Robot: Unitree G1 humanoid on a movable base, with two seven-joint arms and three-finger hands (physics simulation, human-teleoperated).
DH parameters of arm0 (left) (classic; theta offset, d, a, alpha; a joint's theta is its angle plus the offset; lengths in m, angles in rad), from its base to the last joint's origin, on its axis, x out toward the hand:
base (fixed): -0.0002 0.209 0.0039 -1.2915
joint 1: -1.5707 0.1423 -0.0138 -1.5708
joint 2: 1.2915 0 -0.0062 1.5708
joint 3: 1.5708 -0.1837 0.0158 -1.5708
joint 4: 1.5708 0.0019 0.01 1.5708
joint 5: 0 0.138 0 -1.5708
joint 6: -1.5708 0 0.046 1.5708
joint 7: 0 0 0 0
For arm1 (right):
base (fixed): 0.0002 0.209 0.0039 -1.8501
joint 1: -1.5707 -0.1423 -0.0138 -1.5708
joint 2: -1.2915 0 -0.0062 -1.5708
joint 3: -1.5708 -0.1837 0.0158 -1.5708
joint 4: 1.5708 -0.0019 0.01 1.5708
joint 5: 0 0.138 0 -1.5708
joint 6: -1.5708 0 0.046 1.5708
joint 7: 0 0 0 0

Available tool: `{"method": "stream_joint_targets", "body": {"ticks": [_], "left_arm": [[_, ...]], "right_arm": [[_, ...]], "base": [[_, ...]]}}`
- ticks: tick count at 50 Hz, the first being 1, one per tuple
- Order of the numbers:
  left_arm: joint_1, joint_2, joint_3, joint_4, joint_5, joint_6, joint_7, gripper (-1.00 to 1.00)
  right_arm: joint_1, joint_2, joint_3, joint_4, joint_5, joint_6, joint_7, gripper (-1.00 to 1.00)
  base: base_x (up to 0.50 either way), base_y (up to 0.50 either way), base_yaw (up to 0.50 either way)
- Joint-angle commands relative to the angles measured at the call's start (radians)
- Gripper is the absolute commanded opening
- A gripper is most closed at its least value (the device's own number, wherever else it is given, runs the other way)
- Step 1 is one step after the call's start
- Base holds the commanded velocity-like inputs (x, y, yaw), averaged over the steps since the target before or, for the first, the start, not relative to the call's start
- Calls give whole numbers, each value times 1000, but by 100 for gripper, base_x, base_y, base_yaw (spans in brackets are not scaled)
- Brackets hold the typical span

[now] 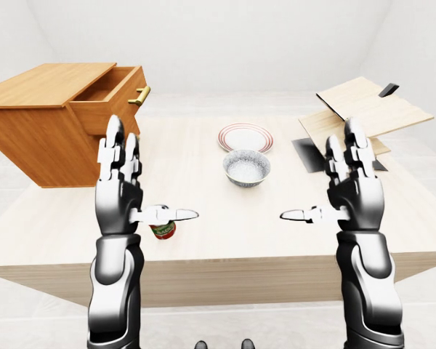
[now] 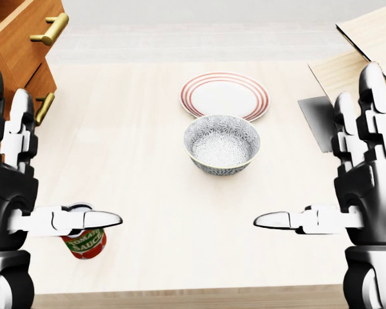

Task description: Close the top drawer of the cabinet.

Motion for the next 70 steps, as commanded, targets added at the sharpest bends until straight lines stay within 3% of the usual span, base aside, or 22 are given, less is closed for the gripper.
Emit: {"method": "stream_joint_targets", "body": {"ticks": [1,9,11,21,38,50,51,53,58,70], "left_arm": [[-49,6,32,-98,-14,0,23,100],[-78,21,36,-150,-36,0,29,100],[-87,5,48,-179,-87,0,13,100],[-101,39,50,-187,-57,0,42,100],[-97,38,80,-198,-103,0,41,100],[-81,39,72,-199,-94,0,45,100],[-81,50,61,-197,-57,0,63,100],[-91,35,82,-219,-93,0,55,100],[-75,37,62,-221,-87,0,45,100],[-69,33,86,-228,-101,0,50,100]], "right_arm": [[-67,-30,-47,-134,33,0,-2,100],[-69,-31,-44,-139,24,0,-4,100],[-75,-33,-48,-146,27,0,-5,100],[-94,-40,-56,-173,33,0,-12,100],[-99,-38,-46,-178,30,0,-21,100],[-80,-34,-47,-188,30,0,-14,100],[-77,-33,-46,-186,29,0,-12,100],[-80,-32,-52,-191,32,0,-14,100],[-82,-33,-50,-191,32,0,-14,100],[-59,-30,-30,-193,2,0,2,100]], "base": [[0,0,0],[0,0,0],[0,0,0],[0,0,0],[0,0,0],[0,0,0],[0,0,0],[0,0,0],[0,0,0],[7,50,0]]}}
